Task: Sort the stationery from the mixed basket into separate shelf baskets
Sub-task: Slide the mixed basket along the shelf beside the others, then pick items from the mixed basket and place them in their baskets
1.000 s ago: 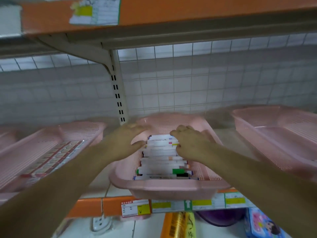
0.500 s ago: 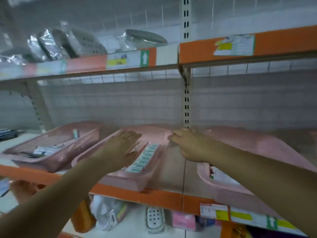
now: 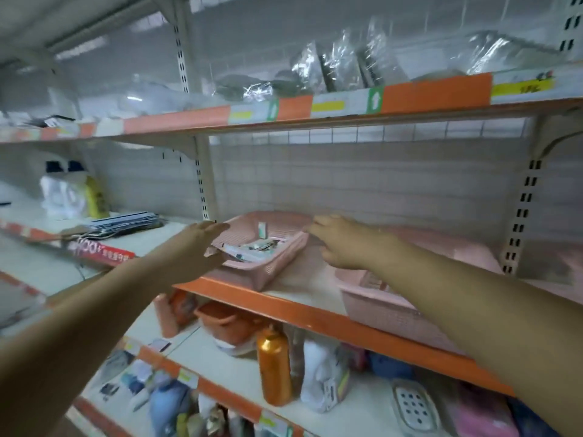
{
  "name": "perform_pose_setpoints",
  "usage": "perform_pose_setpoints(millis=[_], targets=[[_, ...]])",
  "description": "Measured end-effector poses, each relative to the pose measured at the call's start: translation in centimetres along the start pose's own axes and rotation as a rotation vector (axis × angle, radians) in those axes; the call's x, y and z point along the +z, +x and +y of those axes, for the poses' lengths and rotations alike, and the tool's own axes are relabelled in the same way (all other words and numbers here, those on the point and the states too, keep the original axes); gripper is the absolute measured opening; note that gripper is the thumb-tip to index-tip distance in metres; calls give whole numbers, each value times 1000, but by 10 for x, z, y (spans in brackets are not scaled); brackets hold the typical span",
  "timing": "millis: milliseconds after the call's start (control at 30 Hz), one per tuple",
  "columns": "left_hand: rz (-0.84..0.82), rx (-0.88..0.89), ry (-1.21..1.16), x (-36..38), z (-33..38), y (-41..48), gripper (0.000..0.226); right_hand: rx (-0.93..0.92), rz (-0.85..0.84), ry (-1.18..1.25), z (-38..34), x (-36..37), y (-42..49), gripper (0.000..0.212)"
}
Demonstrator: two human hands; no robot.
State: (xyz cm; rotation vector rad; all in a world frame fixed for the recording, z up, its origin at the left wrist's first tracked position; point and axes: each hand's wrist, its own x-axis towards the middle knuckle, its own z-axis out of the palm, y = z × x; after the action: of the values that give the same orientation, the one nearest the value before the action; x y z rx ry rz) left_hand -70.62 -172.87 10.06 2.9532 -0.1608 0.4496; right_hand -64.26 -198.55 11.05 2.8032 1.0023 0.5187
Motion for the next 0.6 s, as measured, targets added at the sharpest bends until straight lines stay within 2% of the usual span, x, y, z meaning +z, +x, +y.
perform_pose_setpoints(millis=[167, 267, 367, 600], targets=[[-21, 3, 0, 14, -44, 12, 60, -47, -22, 31, -38, 12, 63, 58], [-45, 4, 17, 31, -71, 27, 58, -65, -37, 11, -42, 33, 103, 55], [-57, -27, 13, 43, -103, 51, 56, -60, -65, 10, -36, 58, 144, 54], [-13, -80, -11, 42, -175, 126, 53, 54, -252, -8, -5, 114, 232, 52]])
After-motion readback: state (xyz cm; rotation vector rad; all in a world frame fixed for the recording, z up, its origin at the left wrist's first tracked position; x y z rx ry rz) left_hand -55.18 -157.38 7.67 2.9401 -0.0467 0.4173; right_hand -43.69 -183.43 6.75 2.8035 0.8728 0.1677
